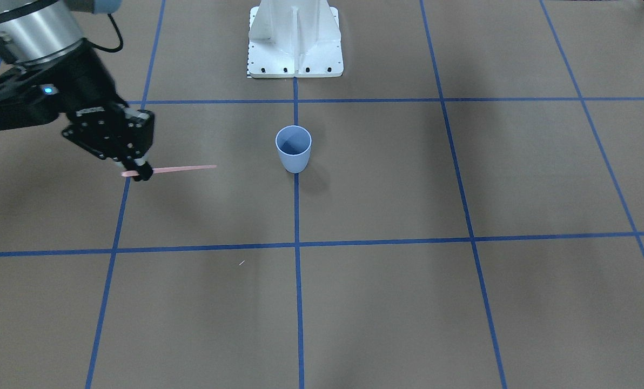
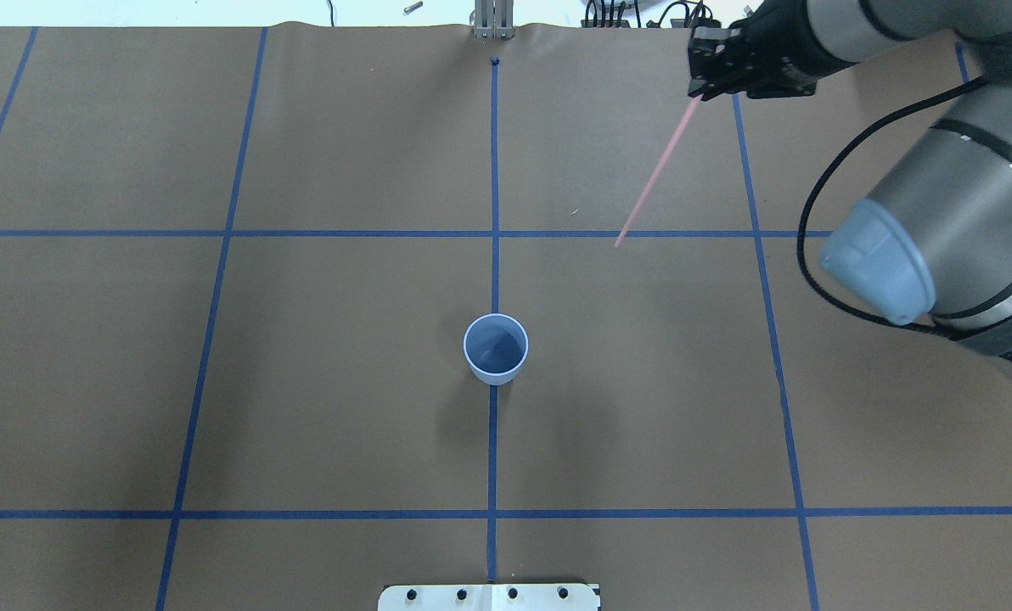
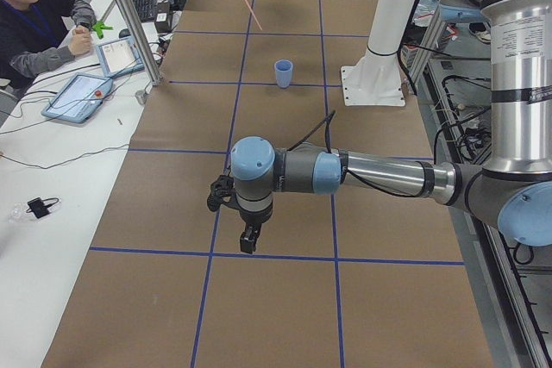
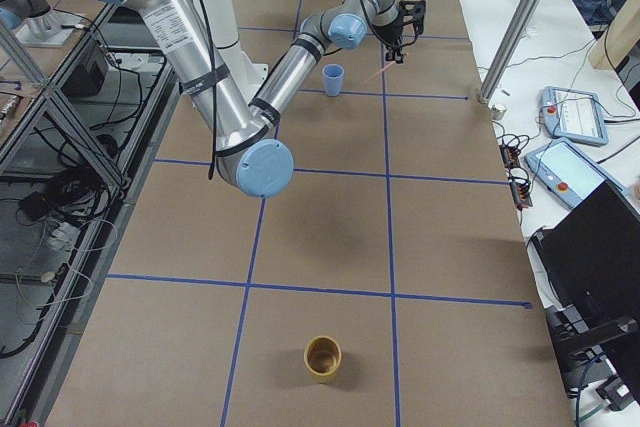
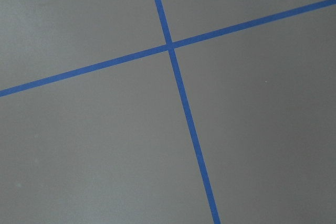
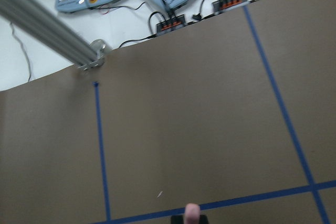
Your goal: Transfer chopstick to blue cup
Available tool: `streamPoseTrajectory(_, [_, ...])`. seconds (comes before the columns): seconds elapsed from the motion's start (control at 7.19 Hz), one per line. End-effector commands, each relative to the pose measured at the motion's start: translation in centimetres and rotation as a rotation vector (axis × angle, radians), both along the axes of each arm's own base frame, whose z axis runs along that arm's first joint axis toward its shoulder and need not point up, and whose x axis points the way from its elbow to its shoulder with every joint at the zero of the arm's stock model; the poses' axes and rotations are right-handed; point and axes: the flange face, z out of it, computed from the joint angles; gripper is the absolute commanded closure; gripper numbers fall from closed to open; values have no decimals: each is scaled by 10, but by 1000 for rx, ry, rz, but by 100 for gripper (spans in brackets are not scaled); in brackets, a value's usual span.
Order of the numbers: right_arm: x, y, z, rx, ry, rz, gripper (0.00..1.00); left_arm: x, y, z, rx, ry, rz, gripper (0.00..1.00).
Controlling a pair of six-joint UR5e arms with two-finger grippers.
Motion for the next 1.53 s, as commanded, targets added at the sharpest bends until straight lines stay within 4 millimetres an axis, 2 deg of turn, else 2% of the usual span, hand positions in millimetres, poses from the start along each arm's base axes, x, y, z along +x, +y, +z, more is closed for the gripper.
streamPoseTrajectory(0.0, [-62, 39, -22, 161, 61, -61, 100, 0, 0, 3, -7, 0, 0, 1])
streamPoseTrajectory(0.28, [-105, 66, -39, 195, 141, -43, 100, 0, 5, 11, -24, 0, 0, 1])
streamPoseTrajectory(0.42, [-118, 77, -73, 180, 189, -53, 100, 0, 7, 13, -29, 1, 0, 1])
streamPoseTrajectory(0.7, [-131, 84, -113, 175, 237, -49, 100, 0, 10, 22, -47, 2, 0, 1])
streamPoseTrajectory(0.84, [-138, 80, -135, 155, 268, -53, 100, 0, 11, 23, -48, 3, 0, 1])
streamPoseTrajectory(1.11, [-188, 116, -128, 202, 361, -55, 100, 1, 18, 29, -60, 4, 1, 1])
streamPoseTrajectory(1.39, [-206, 129, -119, 196, 377, -70, 100, 1, 19, 29, -62, 4, 0, 1])
